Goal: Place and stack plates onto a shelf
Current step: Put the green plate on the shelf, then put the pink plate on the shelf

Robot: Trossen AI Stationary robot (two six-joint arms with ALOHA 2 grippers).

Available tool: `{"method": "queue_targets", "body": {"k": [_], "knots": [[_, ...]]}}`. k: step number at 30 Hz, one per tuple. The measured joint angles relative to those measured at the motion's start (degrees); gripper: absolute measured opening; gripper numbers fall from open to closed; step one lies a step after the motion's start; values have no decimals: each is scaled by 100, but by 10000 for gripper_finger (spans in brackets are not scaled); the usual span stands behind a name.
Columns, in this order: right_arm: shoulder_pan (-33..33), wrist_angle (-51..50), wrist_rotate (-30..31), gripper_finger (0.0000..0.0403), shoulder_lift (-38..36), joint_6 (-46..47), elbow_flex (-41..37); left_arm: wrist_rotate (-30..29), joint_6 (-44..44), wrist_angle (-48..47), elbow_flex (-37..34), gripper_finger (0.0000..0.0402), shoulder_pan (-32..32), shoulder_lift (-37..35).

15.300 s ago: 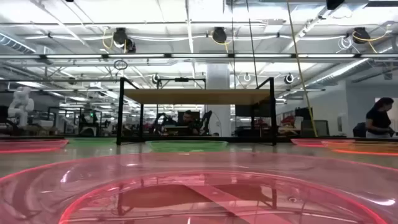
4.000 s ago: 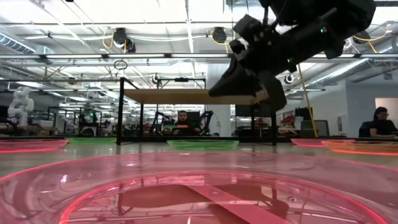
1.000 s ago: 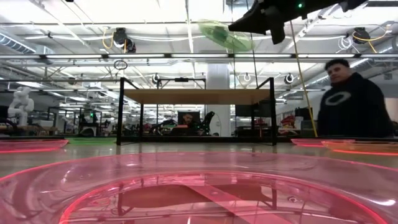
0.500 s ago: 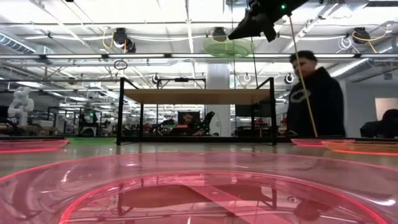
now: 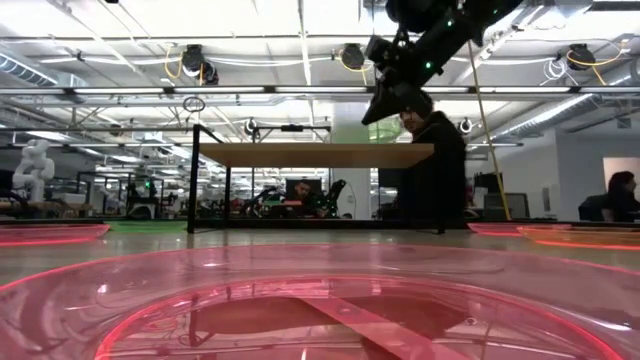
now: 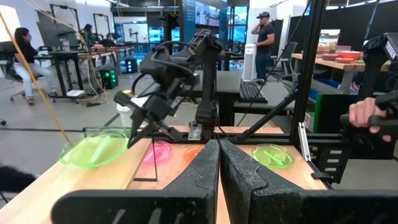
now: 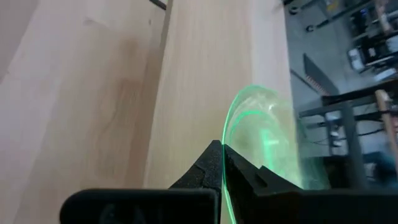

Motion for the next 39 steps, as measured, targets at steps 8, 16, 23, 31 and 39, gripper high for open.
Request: {"method": "queue_targets", "body": {"k": [8,16,23,31,39], "knots": [[-206,79,-195,0,151,170,0,0,0,0,0,21,0,0],[-199,-95,-468,0,149,478,0,0,0,0,0,21,0,0],[-187,-294,-589,0,149,584,-2,0,0,0,0,21,2,0],[-171,-244,-582,41,149,629,-2,0,0,0,0,21,2,0],[-171,-246,-576,83,118,674,-4,0,0,0,0,21,2,-1]]}}
